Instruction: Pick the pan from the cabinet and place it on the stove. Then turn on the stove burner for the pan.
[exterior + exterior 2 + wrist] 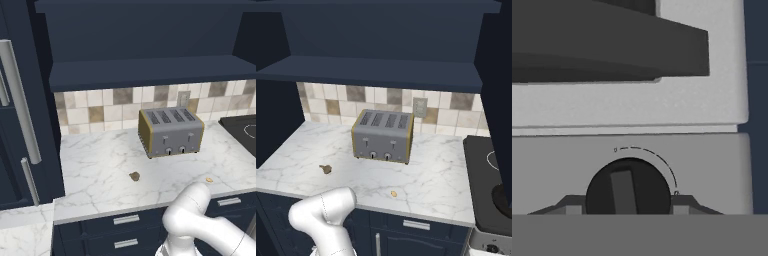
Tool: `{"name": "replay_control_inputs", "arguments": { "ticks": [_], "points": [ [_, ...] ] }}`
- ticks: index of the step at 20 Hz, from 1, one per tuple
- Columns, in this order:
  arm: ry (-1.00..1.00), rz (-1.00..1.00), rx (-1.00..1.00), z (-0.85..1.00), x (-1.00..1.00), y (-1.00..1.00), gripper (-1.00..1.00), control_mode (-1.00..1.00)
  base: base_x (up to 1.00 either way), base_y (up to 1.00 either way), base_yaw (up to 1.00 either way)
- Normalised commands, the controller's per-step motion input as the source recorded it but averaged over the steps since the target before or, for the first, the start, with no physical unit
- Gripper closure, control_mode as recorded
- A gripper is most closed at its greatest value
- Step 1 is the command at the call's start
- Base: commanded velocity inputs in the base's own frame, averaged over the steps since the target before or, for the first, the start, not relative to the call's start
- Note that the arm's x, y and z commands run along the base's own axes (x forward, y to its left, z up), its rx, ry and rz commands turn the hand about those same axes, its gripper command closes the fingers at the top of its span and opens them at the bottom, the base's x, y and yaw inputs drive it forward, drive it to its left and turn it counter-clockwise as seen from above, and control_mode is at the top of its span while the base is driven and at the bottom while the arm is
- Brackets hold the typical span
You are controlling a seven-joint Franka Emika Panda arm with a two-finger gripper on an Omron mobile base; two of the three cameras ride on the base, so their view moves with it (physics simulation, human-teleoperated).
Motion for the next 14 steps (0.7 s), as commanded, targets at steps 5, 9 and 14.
{"name": "replay_control_inputs", "arguments": {
  "ticks": [5,9,14],
  "points": [
    [-0.03,0.07,-0.35,-0.08,0.0,0.08,1.0,-1.0,0.0,0.0,0.0],
    [-0.04,0.08,-0.36,-0.14,0.0,0.06,1.0,-1.0,0.0,0.0,0.0],
    [-0.05,0.08,-0.37,-0.2,-0.03,0.04,1.0,-1.0,0.0,0.0,0.0]
  ]
}}
